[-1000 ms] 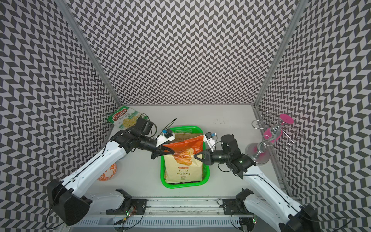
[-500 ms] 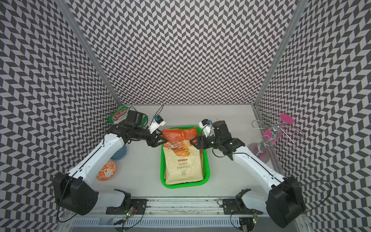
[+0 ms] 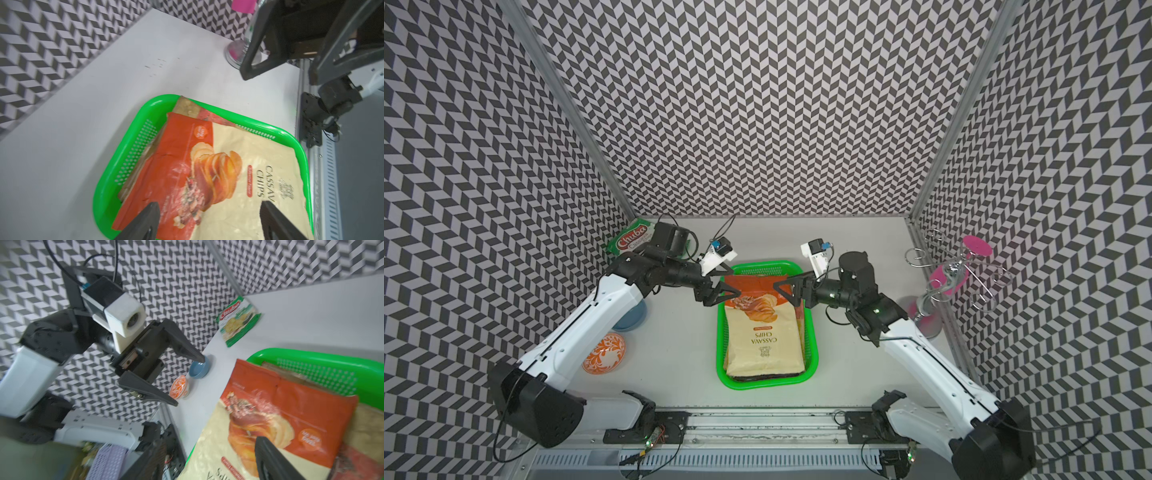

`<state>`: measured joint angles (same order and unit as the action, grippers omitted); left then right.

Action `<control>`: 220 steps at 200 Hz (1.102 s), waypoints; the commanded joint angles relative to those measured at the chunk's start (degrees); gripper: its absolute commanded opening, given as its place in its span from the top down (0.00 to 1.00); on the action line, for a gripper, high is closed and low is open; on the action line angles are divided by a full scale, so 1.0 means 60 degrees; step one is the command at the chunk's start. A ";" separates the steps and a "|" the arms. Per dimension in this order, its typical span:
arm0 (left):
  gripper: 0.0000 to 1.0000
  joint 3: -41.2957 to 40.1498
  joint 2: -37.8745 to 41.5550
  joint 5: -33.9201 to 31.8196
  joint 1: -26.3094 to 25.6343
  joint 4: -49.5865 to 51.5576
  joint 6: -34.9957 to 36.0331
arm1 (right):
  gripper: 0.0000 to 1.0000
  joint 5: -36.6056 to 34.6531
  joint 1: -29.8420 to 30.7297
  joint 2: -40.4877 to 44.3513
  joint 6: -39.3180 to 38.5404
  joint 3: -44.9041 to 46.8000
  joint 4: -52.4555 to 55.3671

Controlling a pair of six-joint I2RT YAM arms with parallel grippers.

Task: Put the potato chips into the basket
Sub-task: Place the potato chip in the basket.

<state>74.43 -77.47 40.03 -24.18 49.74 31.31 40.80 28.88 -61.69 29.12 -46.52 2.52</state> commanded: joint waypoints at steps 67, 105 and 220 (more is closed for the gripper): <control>0.24 -0.2590 -0.0469 -0.0757 -0.0399 -0.0784 0.0936 | 0.30 0.0292 0.1674 -0.1507 0.1445 0.2692 -0.3358; 0.24 -0.3641 -0.0390 -0.1572 -0.0626 -0.1888 0.0587 | 0.36 -0.0669 0.1822 -0.1859 0.1150 0.3322 -0.3198; 0.12 -0.1877 0.0769 -0.0627 -0.0812 -0.0528 0.0476 | 0.35 -0.0911 0.2012 -0.0339 0.0285 0.2235 -0.1823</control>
<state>56.99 -76.62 32.08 -28.53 41.67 34.22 35.53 40.71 -65.89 32.84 -29.82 -8.69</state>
